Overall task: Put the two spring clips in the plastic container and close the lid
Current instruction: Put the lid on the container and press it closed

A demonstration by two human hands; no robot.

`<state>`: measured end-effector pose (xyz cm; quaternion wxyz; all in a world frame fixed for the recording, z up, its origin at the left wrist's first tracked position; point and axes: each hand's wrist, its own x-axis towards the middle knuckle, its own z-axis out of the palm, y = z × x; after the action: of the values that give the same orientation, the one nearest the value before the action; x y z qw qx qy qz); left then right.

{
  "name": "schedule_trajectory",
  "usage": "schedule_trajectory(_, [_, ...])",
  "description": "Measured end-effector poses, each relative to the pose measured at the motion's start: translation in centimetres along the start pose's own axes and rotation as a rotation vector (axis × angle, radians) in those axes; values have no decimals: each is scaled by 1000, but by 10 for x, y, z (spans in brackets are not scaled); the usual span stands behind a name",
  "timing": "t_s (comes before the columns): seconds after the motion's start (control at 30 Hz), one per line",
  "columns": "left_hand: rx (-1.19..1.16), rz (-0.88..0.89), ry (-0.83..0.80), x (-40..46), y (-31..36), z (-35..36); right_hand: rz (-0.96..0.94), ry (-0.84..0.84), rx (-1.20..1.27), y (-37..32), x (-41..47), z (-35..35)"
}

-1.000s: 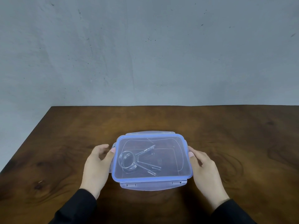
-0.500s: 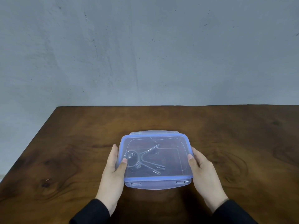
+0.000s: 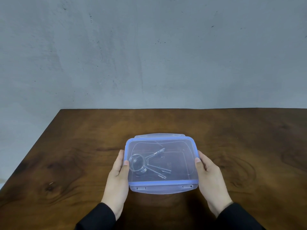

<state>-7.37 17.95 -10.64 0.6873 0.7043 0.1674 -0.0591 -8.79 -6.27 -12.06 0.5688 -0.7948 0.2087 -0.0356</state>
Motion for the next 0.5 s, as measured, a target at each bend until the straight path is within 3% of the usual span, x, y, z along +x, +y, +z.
schedule_trajectory(0.27, [171,28,107,2,-1,4,-17,8,3,1,-5,-2])
schedule_trajectory(0.5, [124,7,31,5,-2,5,7,20,10,-4,-8,4])
